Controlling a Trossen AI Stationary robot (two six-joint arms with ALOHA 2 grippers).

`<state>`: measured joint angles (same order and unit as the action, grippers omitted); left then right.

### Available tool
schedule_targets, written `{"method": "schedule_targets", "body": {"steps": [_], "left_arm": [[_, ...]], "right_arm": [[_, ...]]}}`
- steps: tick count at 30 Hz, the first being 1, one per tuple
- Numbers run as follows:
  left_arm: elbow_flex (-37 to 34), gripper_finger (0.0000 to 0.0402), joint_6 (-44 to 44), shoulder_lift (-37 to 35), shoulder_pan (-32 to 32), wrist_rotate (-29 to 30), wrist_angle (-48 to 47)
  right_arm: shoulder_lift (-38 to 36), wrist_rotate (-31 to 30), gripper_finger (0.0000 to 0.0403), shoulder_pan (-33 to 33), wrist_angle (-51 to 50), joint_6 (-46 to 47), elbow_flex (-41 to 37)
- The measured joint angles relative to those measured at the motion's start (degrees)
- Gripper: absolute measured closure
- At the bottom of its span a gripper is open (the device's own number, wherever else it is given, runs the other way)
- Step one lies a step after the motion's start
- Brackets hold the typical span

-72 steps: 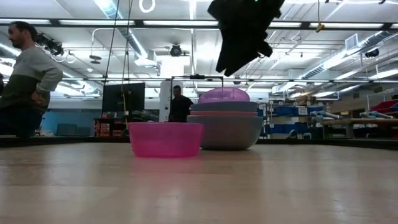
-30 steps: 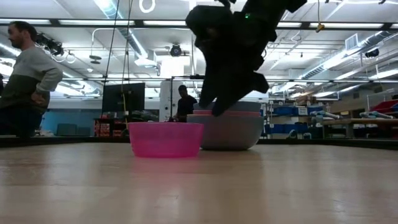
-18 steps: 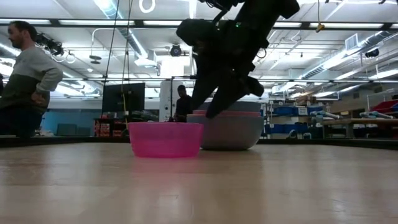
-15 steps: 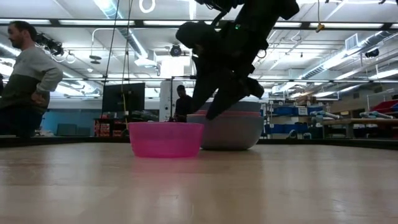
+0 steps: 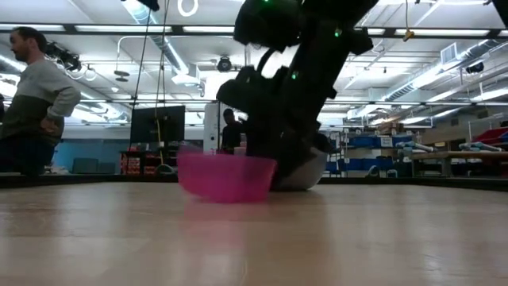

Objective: Nest bowls inside each other
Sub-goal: Stack the red bowl on top of the purple bowl

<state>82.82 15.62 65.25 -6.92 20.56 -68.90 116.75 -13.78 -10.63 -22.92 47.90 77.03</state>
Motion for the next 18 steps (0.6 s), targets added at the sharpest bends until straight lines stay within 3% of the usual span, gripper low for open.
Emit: {"method": "schedule_targets", "body": {"steps": [6,12,18], "left_arm": [[-2.34,0.0273,1.2,-0.04,0.0,0.0,0.78],[-2.53,0.0273,1.19,-0.04,-0.02,0.01,2.62],[-2.53,0.0273,1.19,-0.04,0.0,0.02,2.8]], "right_arm": [[0.39,0.09,0.0273,0.02,0.23,-1.55,-0.01],[-1.28,0.04,0.0383,-0.01,-0.32,-5.88,0.0],[-6.26,-0.59,0.0398,-0.25,-0.48,-8.18,0.0]]}}
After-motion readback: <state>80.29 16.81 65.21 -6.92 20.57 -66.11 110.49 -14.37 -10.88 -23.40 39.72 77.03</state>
